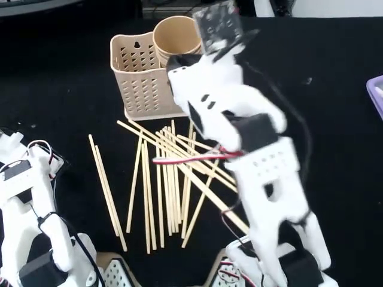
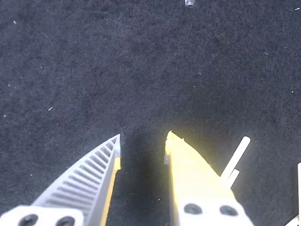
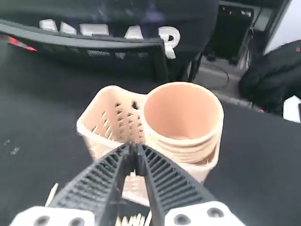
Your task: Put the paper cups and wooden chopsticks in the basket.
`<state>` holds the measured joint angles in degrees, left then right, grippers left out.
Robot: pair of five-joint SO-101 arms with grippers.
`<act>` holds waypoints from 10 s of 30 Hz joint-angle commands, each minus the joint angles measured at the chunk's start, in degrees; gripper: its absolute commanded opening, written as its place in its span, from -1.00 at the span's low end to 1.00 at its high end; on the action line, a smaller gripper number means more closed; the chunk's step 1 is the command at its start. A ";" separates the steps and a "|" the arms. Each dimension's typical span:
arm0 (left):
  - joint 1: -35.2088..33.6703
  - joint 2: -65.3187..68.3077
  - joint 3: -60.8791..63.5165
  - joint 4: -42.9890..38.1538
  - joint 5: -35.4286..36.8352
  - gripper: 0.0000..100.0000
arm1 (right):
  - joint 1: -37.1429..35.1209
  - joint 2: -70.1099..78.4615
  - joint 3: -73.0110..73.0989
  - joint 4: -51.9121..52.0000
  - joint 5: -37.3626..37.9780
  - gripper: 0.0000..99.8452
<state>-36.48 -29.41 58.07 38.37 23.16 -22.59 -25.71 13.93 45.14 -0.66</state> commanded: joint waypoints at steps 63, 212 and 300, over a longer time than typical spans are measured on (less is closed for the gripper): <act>0.57 -1.93 -0.57 -0.70 0.00 -0.68 | 4.57 -9.01 2.15 -5.45 0.88 -0.82; 0.48 -1.93 -0.57 -0.70 0.00 -0.68 | 16.18 1.80 42.59 17.58 38.07 -0.75; 0.40 -1.93 -0.48 -0.70 0.00 -0.68 | -9.14 36.18 -18.59 -38.42 6.59 -0.98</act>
<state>-36.48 -29.41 58.07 38.37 23.16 -31.21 10.15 -1.80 7.69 6.20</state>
